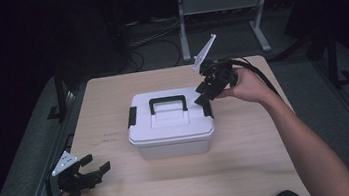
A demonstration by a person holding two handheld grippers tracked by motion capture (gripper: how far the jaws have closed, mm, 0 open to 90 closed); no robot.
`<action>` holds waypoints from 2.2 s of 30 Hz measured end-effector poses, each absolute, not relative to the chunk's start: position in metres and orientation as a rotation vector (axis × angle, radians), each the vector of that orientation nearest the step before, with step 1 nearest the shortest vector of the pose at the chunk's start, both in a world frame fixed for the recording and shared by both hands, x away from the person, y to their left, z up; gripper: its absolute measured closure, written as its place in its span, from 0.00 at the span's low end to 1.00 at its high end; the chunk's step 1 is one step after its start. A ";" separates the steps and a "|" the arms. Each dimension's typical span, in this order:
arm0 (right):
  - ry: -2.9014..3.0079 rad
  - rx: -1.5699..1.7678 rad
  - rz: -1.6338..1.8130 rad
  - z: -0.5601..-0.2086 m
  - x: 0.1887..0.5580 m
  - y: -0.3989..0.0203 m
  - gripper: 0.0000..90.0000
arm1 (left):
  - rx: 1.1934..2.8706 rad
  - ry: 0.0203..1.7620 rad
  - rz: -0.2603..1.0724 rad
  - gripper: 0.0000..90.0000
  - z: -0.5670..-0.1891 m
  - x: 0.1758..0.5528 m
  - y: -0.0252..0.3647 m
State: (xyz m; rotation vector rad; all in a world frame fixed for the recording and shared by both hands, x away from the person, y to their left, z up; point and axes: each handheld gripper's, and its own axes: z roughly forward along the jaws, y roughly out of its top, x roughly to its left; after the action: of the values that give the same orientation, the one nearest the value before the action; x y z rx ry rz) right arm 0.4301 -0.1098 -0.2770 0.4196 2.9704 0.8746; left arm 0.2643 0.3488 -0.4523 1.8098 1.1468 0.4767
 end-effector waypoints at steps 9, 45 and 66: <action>2.954 0.461 0.880 -0.281 0.427 -0.123 0.49 | 1.807 1.147 0.478 0.17 -0.452 0.264 0.349; 2.923 0.633 0.907 -0.303 0.410 -0.185 0.47 | 1.821 1.147 0.479 0.17 -0.453 0.268 0.345; 2.929 0.767 0.890 -0.338 0.398 -0.225 0.47 | 1.824 1.146 0.482 0.17 -0.453 0.268 0.344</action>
State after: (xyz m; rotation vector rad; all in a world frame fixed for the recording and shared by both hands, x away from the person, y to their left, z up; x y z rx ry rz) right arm 0.3978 -0.2254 -0.3379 0.7673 2.9286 0.8903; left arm 0.2677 0.3443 -0.4529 1.8242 1.1463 0.4818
